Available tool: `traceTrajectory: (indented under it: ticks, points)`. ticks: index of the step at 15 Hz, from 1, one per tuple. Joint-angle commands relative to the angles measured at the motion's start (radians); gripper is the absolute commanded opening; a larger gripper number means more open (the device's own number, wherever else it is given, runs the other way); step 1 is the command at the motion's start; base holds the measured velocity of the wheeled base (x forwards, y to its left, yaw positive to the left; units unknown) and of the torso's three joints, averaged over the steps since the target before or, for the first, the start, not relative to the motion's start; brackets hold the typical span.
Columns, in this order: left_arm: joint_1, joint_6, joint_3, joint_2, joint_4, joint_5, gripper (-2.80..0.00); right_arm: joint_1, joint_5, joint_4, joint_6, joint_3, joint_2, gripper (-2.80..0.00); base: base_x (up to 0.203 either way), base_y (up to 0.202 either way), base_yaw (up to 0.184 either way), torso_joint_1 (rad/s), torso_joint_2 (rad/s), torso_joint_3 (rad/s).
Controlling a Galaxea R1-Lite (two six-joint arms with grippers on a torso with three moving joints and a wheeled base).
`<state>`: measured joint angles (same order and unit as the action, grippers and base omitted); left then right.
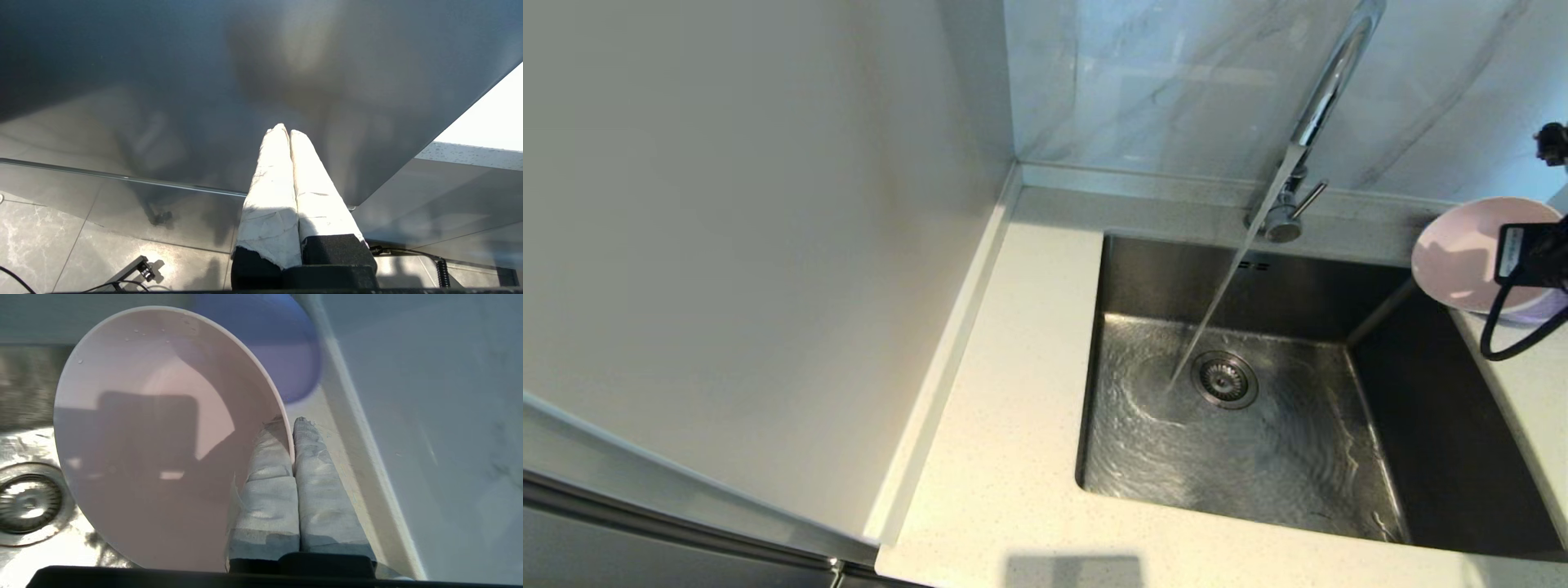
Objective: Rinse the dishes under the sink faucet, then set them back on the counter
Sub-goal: Rinse the bowl
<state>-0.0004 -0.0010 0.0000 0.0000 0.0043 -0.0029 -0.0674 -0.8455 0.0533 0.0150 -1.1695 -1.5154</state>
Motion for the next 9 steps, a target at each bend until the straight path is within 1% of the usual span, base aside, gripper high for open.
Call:
traceTrajectory:
  ticks: [1,4,7,9]
  points:
    - [0.000,-0.001,0.000,0.000,0.000,0.000,-2.80,-0.041,-0.007,0.002,-0.004,-0.039,-0.028,-2.80,0.000,0.000,0.000,0.000,0.00,0.000]
    - [0.000,-0.001,0.000,0.000,0.000,0.000,-2.80,-0.091,-0.006,0.001,-0.009,-0.049,-0.034,-2.80,0.000,0.000,0.000,0.000,0.00,0.000]
    - [0.000,-0.001,0.000,0.000,0.000,0.000,-2.80,-0.165,-0.010,0.000,-0.029,-0.079,-0.050,-2.80,0.000,0.000,0.000,0.000,0.00,0.000]
    - [0.000,-0.001,0.000,0.000,0.000,0.000,-2.80,-0.228,-0.055,0.000,-0.030,-0.102,-0.077,-2.80,0.000,0.000,0.000,0.000,0.00,0.000]
